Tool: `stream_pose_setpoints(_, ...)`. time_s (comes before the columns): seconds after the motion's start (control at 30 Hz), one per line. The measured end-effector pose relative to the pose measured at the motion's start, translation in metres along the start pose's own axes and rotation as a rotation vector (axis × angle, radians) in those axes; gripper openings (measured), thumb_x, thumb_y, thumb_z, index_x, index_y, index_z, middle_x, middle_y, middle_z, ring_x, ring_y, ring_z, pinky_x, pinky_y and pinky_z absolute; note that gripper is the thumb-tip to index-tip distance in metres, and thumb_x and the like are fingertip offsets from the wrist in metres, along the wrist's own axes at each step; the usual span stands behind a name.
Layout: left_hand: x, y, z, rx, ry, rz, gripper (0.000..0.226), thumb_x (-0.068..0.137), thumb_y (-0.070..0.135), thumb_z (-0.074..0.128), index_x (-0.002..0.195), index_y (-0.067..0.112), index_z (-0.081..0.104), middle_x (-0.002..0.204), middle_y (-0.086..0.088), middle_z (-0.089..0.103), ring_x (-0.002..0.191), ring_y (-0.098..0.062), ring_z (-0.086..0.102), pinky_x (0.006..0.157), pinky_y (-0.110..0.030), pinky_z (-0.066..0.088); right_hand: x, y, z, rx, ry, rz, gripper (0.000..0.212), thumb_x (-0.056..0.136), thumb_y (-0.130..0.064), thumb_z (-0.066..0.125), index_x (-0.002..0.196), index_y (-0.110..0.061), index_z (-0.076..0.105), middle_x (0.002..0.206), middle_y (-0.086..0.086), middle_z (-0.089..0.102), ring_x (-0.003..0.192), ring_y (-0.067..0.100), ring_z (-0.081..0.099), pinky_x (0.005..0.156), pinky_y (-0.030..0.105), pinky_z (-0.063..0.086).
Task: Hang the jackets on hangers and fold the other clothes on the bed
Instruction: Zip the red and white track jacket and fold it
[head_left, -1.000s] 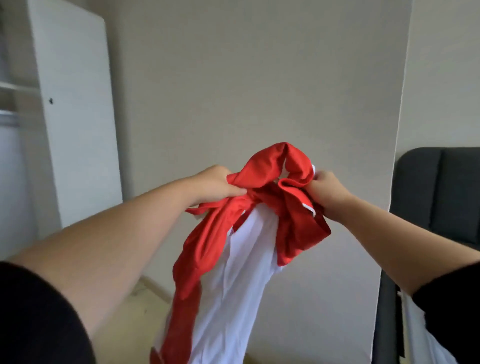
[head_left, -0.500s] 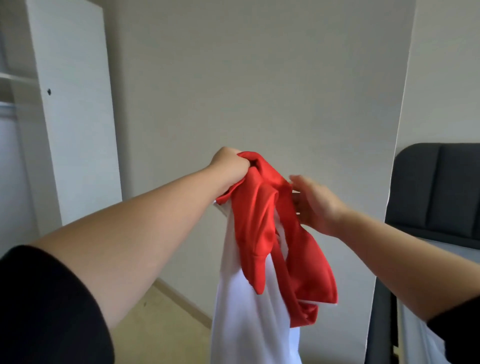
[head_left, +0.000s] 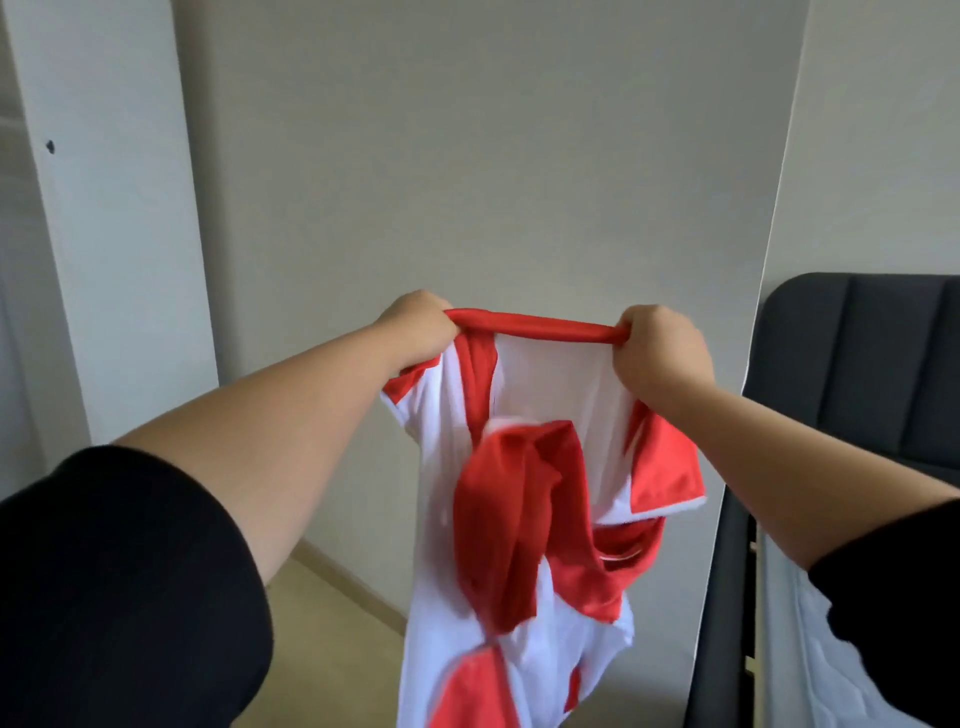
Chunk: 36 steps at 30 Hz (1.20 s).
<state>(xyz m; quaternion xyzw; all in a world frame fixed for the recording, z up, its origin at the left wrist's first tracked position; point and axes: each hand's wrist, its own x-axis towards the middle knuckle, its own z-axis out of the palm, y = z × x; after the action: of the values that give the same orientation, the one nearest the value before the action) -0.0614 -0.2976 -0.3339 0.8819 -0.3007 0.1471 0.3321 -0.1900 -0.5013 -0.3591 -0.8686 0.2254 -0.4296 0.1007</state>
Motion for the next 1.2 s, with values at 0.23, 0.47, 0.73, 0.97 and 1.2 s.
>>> stream_pose_setpoints(0.23,0.003,-0.009,-0.002,0.212,0.000,-0.092,0.030,0.087,0.008,0.047,0.058,0.012,0.043,0.059,-0.005,0.048,0.066,-0.027,0.049,0.051,-0.025,0.031,0.010,0.022,-0.001,-0.386,-0.147,0.036,0.011,0.088,-0.023,0.054,0.082,-0.015,0.048,0.085,0.009,0.057,0.073,0.030,0.047,0.064,0.031,0.037)
stream_pose_setpoints(0.47,0.003,-0.011,0.010,0.108,0.063,-0.104,0.015,0.077,-0.002,0.045,0.069,0.003,0.058,0.069,-0.012,0.054,0.071,-0.030,0.049,0.058,-0.025,0.035,0.013,0.040,0.010,-0.098,-0.196,0.248,0.022,0.087,-0.021,0.050,0.067,-0.011,0.046,0.066,0.005,0.051,0.056,0.022,0.047,0.048,0.024,0.030)
stream_pose_setpoints(0.73,-0.013,0.007,0.026,0.323,-0.054,-0.223,0.019,0.086,0.000,0.038,0.082,0.003,0.056,0.084,-0.010,0.060,0.081,-0.030,0.061,0.065,-0.031,0.047,0.013,0.036,0.005,0.261,-0.214,0.465,0.027,0.093,-0.008,0.040,0.067,-0.008,0.043,0.067,0.008,0.044,0.056,0.021,0.042,0.058,0.031,0.040)
stream_pose_setpoints(0.97,-0.009,0.031,0.038,-0.848,-0.079,-0.520,0.028,0.097,0.006,0.019,0.106,-0.007,0.043,0.096,-0.030,0.065,0.071,-0.033,0.068,0.061,-0.036,0.059,0.015,0.028,0.002,0.724,-0.111,0.566,0.036,0.089,0.006,0.025,0.108,-0.001,0.055,0.081,0.017,0.061,0.051,0.030,0.063,0.038,0.038,0.054)
stream_pose_setpoints(1.2,-0.017,0.046,0.056,-0.144,-0.266,0.032,0.023,0.087,0.015,0.051,0.106,0.020,0.062,0.088,-0.003,0.062,0.073,-0.017,0.061,0.054,-0.019,0.046,0.029,0.025,-0.014,0.653,0.076,0.408,0.059,0.079,0.008,0.028,0.128,-0.011,0.056,0.115,0.012,0.064,0.102,0.028,0.061,0.091,0.034,0.050)
